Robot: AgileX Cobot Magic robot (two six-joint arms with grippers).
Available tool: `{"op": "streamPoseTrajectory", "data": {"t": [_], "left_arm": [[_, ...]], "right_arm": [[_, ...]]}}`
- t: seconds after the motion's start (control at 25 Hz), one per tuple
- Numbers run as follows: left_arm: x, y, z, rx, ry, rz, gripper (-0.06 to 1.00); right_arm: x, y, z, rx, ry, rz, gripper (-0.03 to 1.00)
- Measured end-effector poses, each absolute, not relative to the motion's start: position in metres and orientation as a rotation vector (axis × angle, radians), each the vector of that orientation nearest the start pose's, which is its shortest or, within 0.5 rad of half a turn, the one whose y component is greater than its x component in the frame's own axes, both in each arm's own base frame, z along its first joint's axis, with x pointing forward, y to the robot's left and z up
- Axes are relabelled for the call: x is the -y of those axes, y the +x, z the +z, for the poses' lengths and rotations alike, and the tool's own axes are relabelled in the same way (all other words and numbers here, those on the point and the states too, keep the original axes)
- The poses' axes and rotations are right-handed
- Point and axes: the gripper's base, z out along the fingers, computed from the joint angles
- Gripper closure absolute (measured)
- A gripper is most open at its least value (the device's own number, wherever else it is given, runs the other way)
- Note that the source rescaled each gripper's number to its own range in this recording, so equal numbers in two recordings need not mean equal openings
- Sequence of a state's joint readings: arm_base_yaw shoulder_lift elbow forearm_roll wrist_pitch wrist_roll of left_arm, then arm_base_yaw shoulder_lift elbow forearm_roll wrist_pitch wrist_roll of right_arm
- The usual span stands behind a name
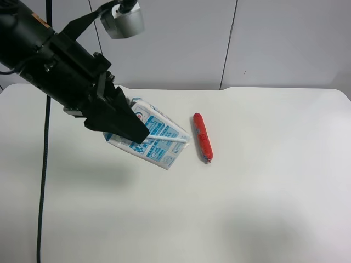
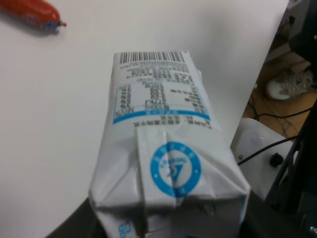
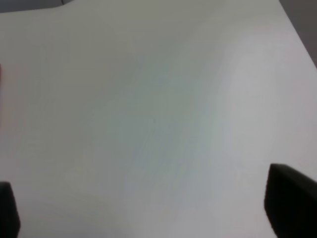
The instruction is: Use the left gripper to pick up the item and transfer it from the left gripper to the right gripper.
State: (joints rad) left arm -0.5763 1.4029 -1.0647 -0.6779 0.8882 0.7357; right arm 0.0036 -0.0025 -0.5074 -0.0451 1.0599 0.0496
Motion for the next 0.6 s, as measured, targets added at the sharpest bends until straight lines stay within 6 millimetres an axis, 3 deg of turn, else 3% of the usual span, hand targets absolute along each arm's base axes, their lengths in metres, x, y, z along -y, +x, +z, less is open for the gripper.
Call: {"op": "streamPoseTrajectory", "data": {"t": [0.6], "left_arm": [[0.2001, 0.2135, 0.3027, -2.02, 1.391, -0.642, 0.94]], "right_arm": [[0.002, -0.0061, 0.2794, -2.033, 0.047, 0.004, -0.01]]}}
